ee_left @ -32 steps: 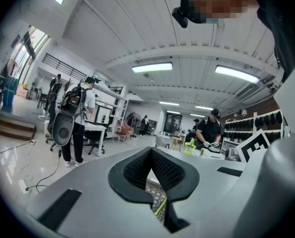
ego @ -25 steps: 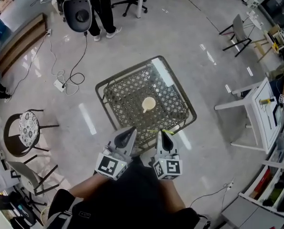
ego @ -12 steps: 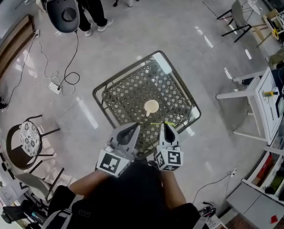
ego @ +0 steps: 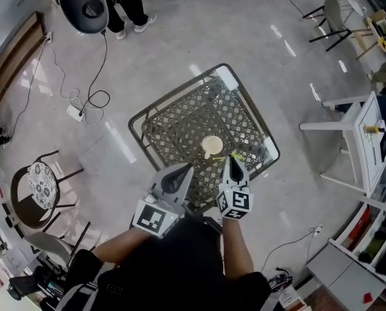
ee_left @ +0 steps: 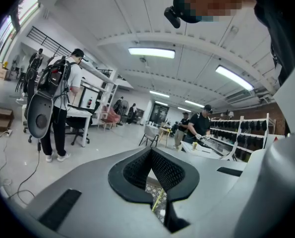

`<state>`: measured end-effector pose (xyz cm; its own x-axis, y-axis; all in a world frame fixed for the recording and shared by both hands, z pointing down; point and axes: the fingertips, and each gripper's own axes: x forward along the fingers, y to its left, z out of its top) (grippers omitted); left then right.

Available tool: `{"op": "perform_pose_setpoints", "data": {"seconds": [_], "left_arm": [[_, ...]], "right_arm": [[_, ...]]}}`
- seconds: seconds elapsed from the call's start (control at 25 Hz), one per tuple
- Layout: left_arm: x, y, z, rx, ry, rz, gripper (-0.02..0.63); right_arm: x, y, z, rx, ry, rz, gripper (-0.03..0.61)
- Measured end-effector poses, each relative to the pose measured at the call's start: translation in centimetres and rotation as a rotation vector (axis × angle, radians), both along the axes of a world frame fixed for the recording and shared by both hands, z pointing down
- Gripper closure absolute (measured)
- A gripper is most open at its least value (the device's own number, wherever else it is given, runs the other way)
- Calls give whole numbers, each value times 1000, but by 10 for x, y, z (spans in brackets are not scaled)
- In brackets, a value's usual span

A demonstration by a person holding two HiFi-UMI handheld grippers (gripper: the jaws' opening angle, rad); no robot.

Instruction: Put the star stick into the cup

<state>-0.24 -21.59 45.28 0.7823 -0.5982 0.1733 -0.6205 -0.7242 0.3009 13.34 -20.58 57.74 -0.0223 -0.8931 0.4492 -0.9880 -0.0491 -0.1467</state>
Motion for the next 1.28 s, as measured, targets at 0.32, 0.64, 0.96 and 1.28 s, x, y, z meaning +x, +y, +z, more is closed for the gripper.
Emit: {"op": "perform_pose_setpoints", "data": {"seconds": [0.32, 0.64, 0.96, 1.28], "left_arm": [[-2, -15, 9, -21, -6, -4, 598], [0, -25, 15, -35, -13, -12, 598], [-1, -29, 18, -40, -19, -14, 598], [0, -28, 24, -57, -24, -16, 599]], "right_arm": [[14, -27, 31, -36, 12, 24, 558], [19, -40, 64, -84, -2, 26, 558], [22, -43, 97, -140, -33, 48, 558], [22, -43, 123, -171, -71, 65, 558]]}}
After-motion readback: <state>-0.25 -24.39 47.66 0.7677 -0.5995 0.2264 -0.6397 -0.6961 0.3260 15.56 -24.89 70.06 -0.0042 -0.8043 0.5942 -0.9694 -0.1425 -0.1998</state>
